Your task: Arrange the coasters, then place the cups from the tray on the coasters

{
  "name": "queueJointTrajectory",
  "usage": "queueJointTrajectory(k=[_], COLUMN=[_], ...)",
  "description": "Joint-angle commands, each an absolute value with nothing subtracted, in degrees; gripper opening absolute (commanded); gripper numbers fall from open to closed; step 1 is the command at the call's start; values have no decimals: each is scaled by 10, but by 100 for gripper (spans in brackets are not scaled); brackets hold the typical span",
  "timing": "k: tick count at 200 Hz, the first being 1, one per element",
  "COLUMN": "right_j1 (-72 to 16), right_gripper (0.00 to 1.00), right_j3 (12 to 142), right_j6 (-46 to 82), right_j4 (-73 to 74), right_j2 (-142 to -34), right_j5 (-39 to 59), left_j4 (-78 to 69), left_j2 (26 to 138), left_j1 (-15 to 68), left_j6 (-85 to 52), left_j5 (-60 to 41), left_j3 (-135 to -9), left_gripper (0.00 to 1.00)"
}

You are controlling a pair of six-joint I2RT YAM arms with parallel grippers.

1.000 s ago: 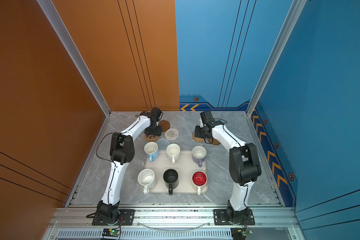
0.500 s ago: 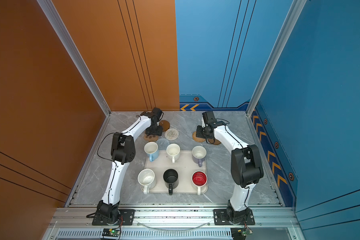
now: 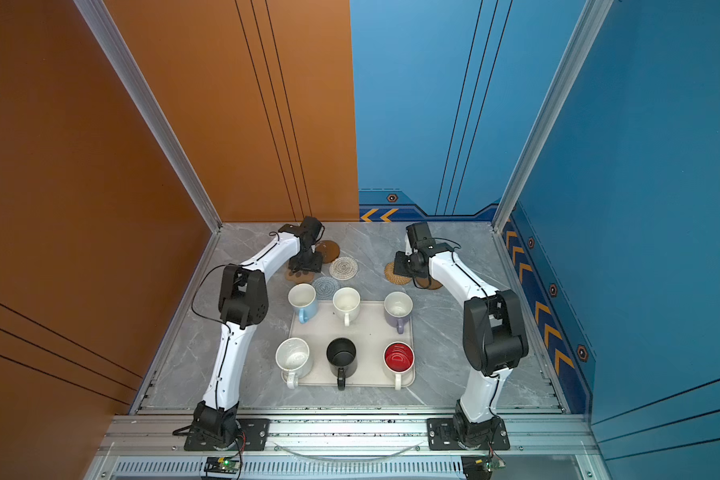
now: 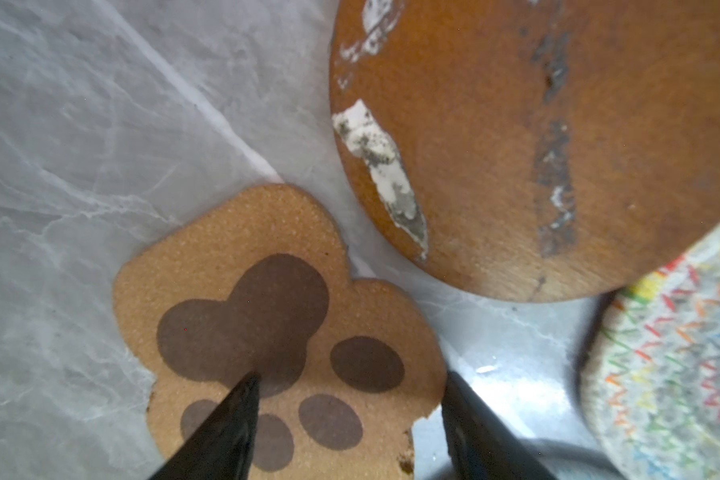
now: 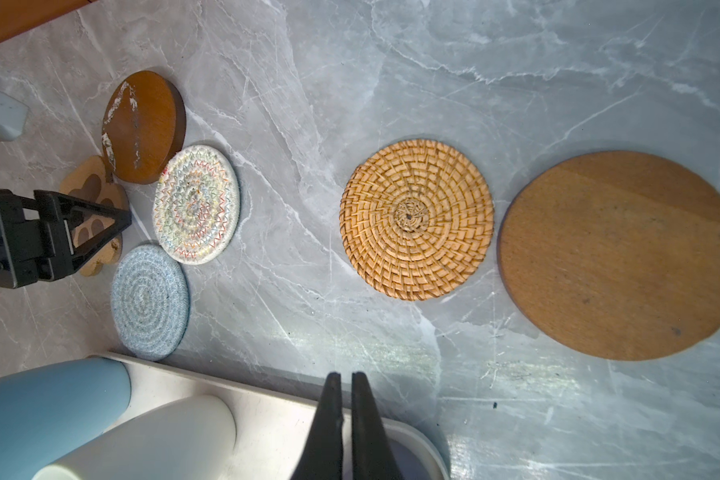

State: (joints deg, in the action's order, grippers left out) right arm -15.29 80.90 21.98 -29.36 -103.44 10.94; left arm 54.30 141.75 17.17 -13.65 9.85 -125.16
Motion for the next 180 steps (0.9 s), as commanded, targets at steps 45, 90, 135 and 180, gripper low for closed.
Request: queueJointTrajectory(k=[45,90,135,180], right_j1=[-149,-147,-147,-149], right_gripper=[7,7,7,7], right_j3=[800,802,801,797], right_j6=[230,229,228,228], right_j4=[-296,-301,-303,-305], right_j2=[-1011,-1003,-1000,-992], right_j5=[121,124,131,131], left_j4=[568,549,511,499], left_j2=[1417,1388,1351,1330], left_j1=[153,149,147,145], left_j6=[-159,-188,-210,-213], left_j5=[111,104,104,136], left_j3=[-1210,-1161,-1100,-1066], left_gripper=[69,69,68,67])
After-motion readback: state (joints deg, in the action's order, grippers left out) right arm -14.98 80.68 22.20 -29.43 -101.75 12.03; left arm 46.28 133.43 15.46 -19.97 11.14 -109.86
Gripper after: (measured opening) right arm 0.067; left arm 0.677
